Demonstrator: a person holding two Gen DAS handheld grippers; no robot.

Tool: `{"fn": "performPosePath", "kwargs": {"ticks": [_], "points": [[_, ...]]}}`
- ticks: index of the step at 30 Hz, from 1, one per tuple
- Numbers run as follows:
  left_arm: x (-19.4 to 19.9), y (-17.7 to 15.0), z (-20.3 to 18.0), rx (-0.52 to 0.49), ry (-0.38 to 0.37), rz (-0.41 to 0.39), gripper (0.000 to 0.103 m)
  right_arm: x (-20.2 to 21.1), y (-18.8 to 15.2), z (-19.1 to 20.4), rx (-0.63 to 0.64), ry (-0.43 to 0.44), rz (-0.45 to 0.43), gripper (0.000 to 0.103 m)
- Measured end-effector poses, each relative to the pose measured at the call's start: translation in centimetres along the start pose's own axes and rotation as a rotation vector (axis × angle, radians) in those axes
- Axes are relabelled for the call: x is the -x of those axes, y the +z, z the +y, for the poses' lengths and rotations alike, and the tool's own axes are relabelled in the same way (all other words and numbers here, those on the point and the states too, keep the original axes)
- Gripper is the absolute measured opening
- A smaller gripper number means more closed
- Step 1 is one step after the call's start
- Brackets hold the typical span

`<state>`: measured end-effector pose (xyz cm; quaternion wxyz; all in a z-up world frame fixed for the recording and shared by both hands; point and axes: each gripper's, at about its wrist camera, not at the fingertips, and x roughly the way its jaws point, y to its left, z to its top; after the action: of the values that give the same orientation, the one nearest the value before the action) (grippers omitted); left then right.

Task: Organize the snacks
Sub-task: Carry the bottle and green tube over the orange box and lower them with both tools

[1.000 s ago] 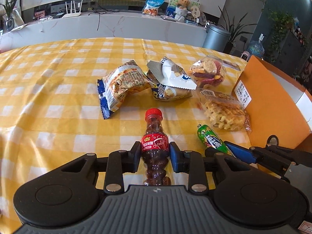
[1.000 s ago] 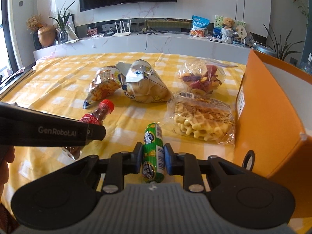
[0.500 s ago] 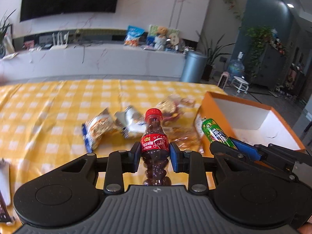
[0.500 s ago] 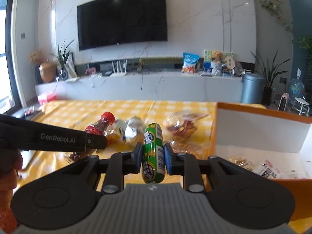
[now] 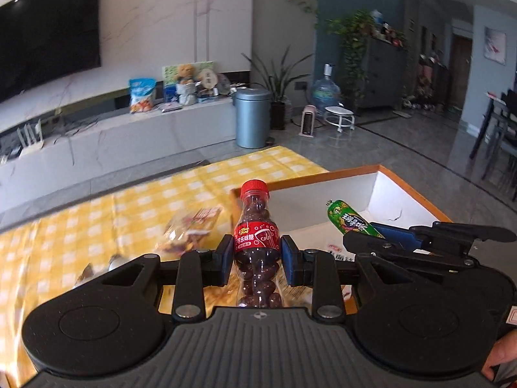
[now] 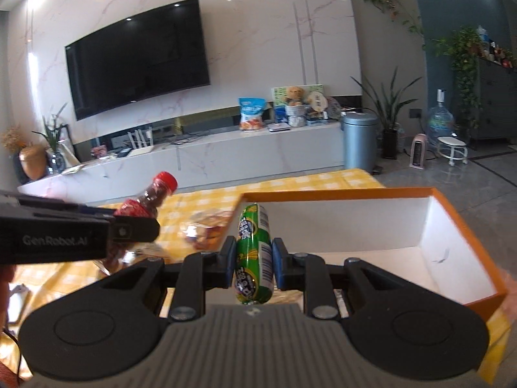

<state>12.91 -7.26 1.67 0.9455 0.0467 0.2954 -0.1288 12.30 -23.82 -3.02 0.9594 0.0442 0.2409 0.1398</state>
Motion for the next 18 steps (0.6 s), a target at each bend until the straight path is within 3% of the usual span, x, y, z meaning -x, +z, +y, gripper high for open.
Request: {"fn": "performPosePath", "kwargs": {"ticks": [9,18], "points": [[-6.0,2.6,-4.1,-0.071,-0.115,0.081,0.034,-2.2,1.1,-6.5,0.009,-0.133,0.088,0.021],[-12.1,2.0,-6.8,-0.035,-0.206,0.218,0.034,-5.5,0.0,-9.9,0.238,-0.245,0.244,0.021]]}}
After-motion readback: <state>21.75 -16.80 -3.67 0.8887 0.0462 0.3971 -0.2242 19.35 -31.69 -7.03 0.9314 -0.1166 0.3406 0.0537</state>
